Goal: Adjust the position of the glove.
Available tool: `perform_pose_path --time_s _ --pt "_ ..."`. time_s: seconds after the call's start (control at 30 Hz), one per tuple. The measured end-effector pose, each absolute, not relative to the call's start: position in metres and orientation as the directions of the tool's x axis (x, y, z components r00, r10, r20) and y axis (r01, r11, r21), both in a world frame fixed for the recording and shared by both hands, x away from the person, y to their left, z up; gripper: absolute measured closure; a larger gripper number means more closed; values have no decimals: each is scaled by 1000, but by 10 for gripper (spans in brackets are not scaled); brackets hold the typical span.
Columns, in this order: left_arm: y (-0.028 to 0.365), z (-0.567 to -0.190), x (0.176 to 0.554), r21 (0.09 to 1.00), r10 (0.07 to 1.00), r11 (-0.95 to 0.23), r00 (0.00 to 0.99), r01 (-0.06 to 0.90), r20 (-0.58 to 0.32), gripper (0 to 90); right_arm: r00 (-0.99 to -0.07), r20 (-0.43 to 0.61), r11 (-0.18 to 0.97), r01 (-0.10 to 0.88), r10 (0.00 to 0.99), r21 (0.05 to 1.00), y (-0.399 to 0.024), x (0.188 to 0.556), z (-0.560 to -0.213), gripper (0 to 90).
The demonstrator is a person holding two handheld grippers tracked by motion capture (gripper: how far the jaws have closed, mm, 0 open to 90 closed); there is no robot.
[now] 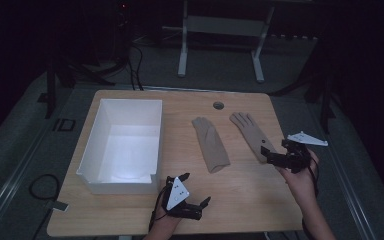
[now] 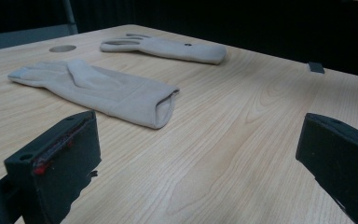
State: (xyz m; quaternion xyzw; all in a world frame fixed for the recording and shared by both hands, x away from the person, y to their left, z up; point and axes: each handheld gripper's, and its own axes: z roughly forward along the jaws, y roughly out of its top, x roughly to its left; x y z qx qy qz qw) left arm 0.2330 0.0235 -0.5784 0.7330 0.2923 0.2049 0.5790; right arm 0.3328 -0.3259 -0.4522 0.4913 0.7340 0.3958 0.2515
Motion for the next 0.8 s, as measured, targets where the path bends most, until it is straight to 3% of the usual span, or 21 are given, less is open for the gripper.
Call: perform_pose_path --time_s 0.8 --pt "24 -578 233 969 659 -157 751 189 -40 2 -532 25 280 484 847 829 -258 353 -439 171"
